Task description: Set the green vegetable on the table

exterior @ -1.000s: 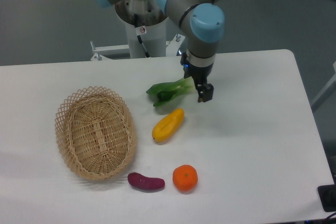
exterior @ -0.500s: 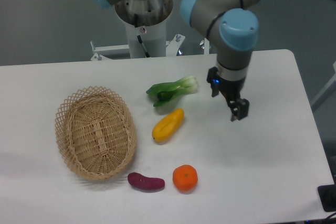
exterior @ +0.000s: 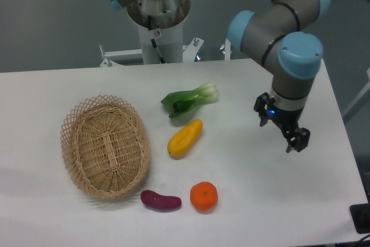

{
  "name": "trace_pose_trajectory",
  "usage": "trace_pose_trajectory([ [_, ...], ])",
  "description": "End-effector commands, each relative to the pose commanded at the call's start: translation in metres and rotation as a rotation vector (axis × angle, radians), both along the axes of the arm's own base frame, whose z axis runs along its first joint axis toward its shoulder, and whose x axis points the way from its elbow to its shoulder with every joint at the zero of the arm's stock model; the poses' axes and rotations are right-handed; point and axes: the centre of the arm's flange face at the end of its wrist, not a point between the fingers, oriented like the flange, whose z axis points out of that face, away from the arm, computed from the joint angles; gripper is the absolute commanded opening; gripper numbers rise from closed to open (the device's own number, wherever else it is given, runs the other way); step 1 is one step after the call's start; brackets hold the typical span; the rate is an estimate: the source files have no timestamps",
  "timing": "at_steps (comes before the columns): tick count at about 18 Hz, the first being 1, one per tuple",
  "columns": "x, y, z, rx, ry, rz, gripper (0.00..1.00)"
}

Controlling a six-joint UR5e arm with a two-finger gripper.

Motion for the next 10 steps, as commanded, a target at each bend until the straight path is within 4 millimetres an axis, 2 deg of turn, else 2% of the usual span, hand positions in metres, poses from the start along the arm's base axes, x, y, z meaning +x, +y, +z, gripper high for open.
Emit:
trace_pose_trajectory([
  [4, -0.021, 0.01, 0.002, -0.008, -0.014, 0.042, 1.0],
  [10, -0.02, 0.009, 0.001, -0.017, -0.015, 0.042, 1.0],
])
